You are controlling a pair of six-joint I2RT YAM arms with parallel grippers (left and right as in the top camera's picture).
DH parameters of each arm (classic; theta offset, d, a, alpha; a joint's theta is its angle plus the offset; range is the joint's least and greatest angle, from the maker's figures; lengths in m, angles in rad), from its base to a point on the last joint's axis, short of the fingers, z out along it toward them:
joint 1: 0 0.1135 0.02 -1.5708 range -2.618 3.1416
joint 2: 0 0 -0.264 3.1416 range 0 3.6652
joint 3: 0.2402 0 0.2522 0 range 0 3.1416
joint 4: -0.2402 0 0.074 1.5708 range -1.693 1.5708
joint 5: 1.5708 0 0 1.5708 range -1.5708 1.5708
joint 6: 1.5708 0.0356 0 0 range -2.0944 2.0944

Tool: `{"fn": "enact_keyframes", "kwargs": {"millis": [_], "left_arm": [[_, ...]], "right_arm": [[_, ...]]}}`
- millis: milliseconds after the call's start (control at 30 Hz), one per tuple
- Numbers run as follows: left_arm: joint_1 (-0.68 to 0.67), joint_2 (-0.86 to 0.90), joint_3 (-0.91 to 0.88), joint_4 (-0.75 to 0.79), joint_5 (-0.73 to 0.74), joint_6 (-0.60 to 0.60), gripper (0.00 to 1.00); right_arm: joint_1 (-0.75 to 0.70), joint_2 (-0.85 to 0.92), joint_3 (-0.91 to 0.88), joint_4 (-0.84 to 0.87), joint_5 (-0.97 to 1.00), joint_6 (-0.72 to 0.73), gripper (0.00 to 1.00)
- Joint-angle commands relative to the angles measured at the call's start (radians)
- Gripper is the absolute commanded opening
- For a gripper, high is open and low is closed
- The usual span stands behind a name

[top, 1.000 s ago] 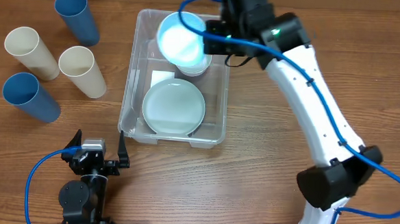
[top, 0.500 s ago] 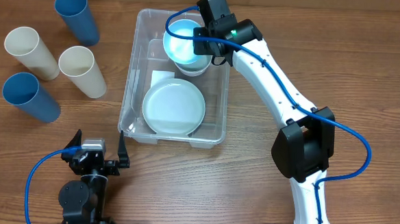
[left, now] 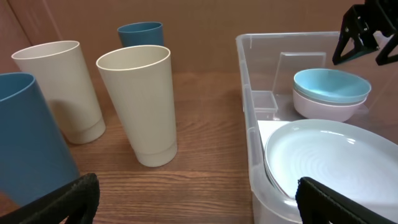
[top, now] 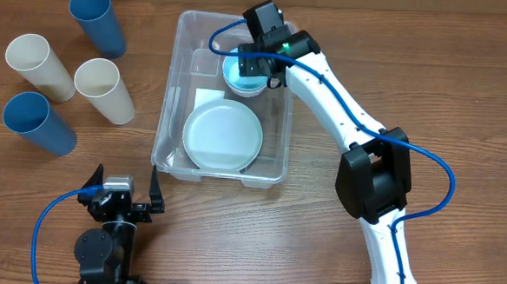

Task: Pack container
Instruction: 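Carry the light-blue bowl into the bin and set it on the bowls, then retract the right arm to the side and raise the left arm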

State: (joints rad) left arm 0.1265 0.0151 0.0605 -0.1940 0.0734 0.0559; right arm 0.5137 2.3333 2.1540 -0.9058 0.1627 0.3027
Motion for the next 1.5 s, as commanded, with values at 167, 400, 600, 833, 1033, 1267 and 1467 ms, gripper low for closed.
{"fn": "enact_keyframes", "kwargs": {"millis": [167,400,600,833,1033,1267,1467], "left_arm": [[0.006,-0.010,-0.003,0.000,-0.003,0.012,1.00],[0.006,-0.010,-0.003,0.000,-0.003,0.012,1.00],[0.006,-0.010,-0.003,0.000,-0.003,0.012,1.00],[0.006,-0.010,-0.003,0.000,-0.003,0.012,1.00],[0.006,-0.010,-0.003,0.002,-0.003,0.012,1.00],[0.006,-0.010,0.004,0.060,0.345,-0.016,1.00],[0.006,0.008,0.332,-0.097,0.335,-0.108,1.00]], "right_arm": [[0.072,-0.005,0.312,-0.244,0.016,-0.019,0.91],[-0.090,-0.005,0.927,-0.696,0.020,0.254,1.00],[-0.391,-0.005,0.941,-0.788,-0.072,0.346,1.00],[-0.628,-0.005,0.941,-0.788,-0.059,0.216,1.00],[-0.755,-0.005,0.941,-0.787,-0.059,0.217,1.00],[-0.774,-0.005,0.941,-0.787,-0.059,0.217,1.00],[-0.774,-0.005,0.941,-0.787,-0.059,0.217,1.00]]}}
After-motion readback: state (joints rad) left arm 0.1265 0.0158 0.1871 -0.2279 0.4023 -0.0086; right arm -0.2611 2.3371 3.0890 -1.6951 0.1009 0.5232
